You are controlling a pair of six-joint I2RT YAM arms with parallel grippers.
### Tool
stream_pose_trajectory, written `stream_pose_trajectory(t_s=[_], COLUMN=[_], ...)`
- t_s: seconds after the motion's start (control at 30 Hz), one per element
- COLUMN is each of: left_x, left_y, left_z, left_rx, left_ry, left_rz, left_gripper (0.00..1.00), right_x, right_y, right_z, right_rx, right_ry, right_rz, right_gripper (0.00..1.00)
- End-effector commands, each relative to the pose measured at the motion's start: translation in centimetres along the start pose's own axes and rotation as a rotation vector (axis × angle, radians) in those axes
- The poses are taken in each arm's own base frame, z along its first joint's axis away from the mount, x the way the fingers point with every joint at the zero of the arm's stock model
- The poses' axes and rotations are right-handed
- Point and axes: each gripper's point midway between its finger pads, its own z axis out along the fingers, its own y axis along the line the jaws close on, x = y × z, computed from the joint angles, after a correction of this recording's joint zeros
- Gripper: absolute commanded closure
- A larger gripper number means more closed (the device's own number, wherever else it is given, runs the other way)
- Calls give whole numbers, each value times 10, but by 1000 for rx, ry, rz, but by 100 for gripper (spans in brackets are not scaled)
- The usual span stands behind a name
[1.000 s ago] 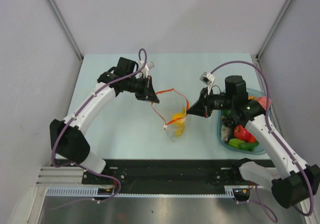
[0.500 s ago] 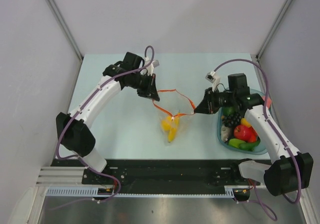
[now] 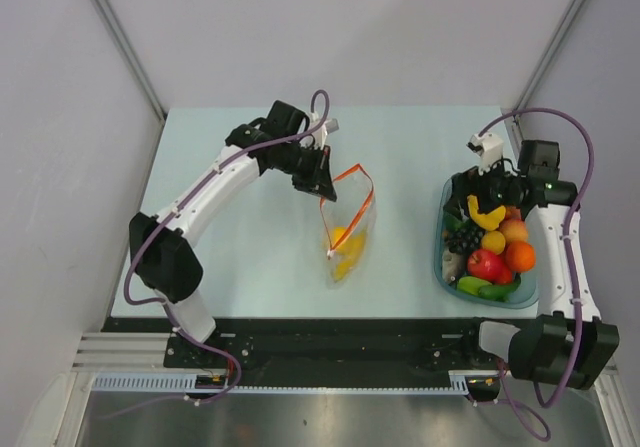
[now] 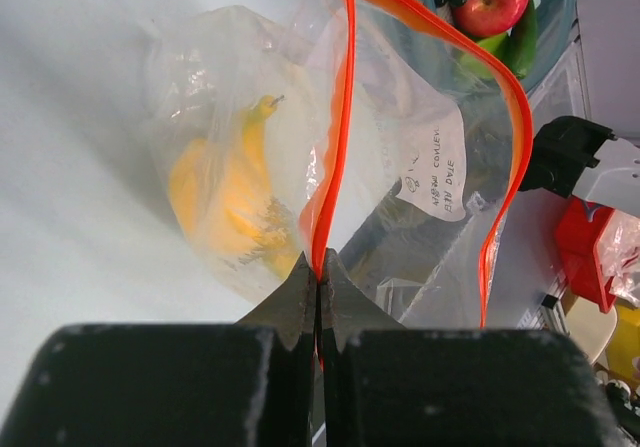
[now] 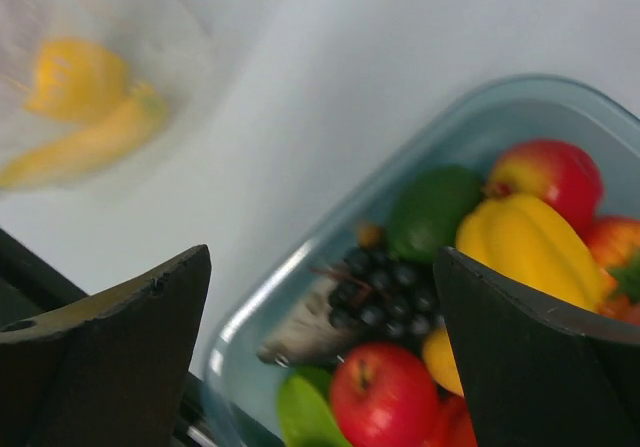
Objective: Place the food in the zip-top bag and seal the zipper
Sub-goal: Pick up the fake vegetable from the bin.
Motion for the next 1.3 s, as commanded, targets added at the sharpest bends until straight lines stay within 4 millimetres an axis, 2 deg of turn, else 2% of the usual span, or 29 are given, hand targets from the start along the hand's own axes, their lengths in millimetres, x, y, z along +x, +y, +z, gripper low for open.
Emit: stream_pose_trajectory(t_s=[0.0, 0.1, 0.2, 0.27, 0.4, 0.53, 0.7, 0.8, 0.9, 0.93, 0.97, 1.0, 1.07, 1.1, 1.2, 1.27], left_x=[-20, -15, -6, -4, -4, -14, -20, -18, -18, -19, -21, -23, -28, -30, -32, -33], left_y=[-19, -22, -26, -27, -23, -22, -23, -20, -16, -15, -13, -12, -10, -10, -6, -4], left_z=[-11, -25, -40, -43, -34, -20, -9, -2, 3, 4, 7, 7, 7, 9, 11, 12], left_rx=[24, 1, -10, -17, -11, 16, 47, 55, 67, 68, 66, 69, 74, 75, 79, 74], left_ry=[-60, -64, -78, -85, -73, -58, -47, -27, -16, -15, -15, -17, -27, -28, -28, -30], left_rz=[34, 61, 82, 79, 56, 28, 1, -28, -45, -51, -56, -63, -69, -76, -92, -101], left_gripper=[100, 100, 100, 100, 100, 100, 97, 96, 97, 98, 98, 98, 99, 99, 99, 99], right_x=[32, 41, 42, 43, 54, 63, 74, 75, 75, 71, 71, 70, 63, 60, 44, 31], right_y=[-55, -77, -98, -109, -129, -142, -153, -156, -149, -147, -144, -143, -139, -137, -131, -127], right_z=[-11, -8, -2, 2, 21, 37, 51, 56, 55, 53, 52, 51, 46, 44, 35, 29], right_rx=[162, 211, 247, 264, 264, 252, 238, 235, 214, 215, 203, 202, 203, 205, 217, 218], right_ry=[178, 242, 267, 282, 332, 370, 405, 408, 409, 399, 394, 391, 369, 359, 308, 260], right_rz=[-153, -208, -264, -289, -298, -319, -339, -350, -361, -365, -365, -366, -369, -367, -361, -354], right_gripper=[1, 0, 0, 0, 0, 0, 0, 5, 21, 31, 36, 45, 53, 60, 69, 70])
